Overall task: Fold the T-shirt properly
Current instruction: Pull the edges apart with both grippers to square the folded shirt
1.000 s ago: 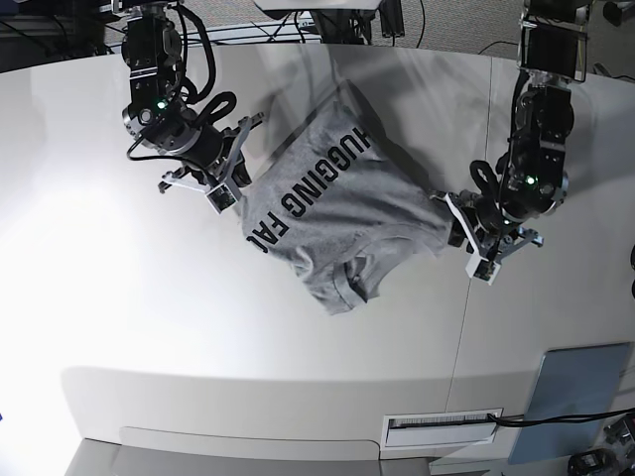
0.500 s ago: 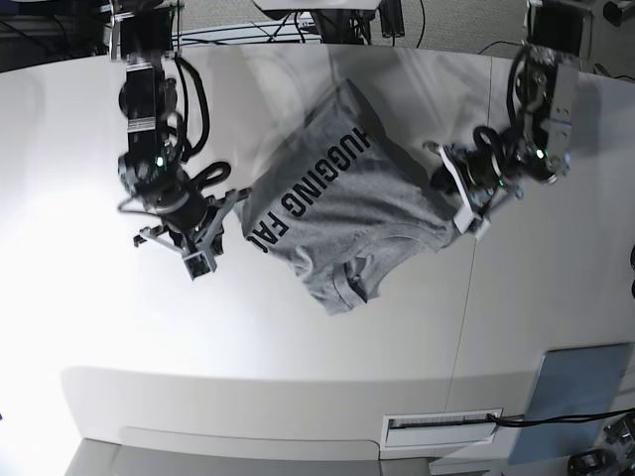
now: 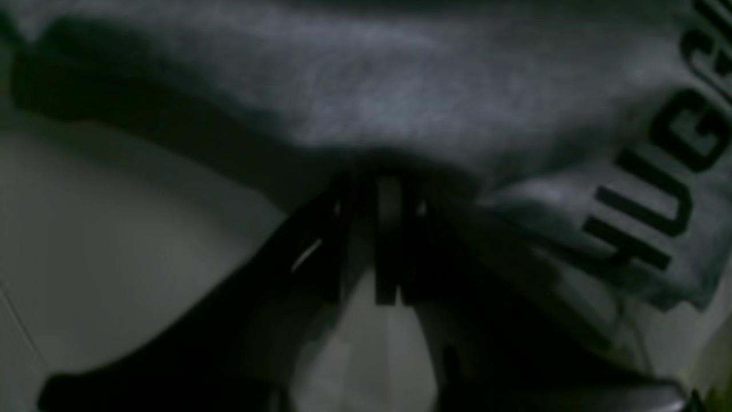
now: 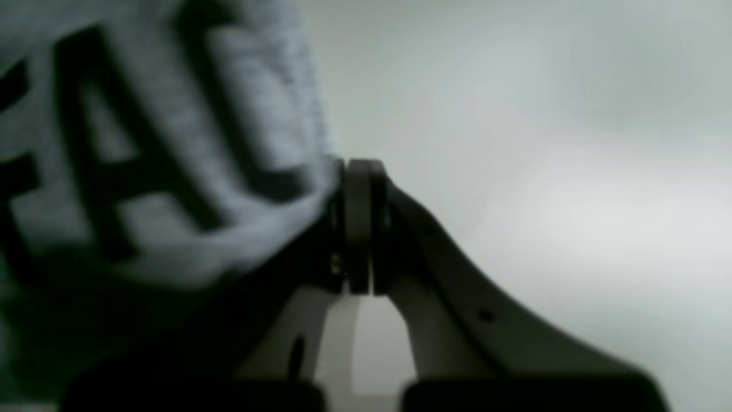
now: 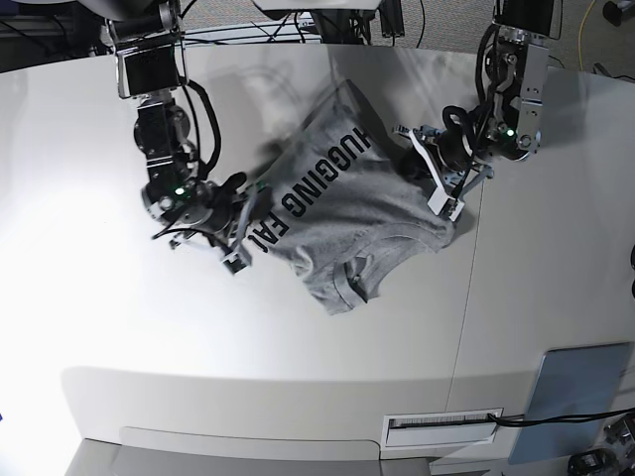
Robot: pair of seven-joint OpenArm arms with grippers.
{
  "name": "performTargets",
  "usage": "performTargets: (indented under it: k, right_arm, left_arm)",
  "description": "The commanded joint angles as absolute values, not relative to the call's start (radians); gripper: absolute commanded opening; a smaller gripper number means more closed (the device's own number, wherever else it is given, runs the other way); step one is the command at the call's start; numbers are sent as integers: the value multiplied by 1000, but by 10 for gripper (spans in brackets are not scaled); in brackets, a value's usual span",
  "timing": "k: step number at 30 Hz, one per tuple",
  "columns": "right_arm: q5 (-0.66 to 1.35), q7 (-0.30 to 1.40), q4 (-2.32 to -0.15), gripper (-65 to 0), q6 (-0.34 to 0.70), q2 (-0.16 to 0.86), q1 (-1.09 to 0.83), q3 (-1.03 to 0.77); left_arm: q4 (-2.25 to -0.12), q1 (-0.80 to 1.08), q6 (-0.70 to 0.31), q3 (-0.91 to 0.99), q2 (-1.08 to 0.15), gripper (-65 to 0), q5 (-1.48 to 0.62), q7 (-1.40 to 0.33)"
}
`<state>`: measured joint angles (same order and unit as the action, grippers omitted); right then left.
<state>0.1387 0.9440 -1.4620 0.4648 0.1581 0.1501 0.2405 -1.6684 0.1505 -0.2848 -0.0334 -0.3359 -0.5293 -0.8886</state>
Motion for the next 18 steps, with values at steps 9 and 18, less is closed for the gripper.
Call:
performTargets:
  k: [9, 18]
  right_arm:
    - [96, 953, -1700, -650, 452, 164, -1, 307]
    - [51, 967, -1851, -650, 452, 163, -200, 307]
  left_arm:
    - [-1682, 138, -278, -28, -354, -577, -472, -791]
    - [-1682, 138, -290, -29, -349, -577, -502, -786]
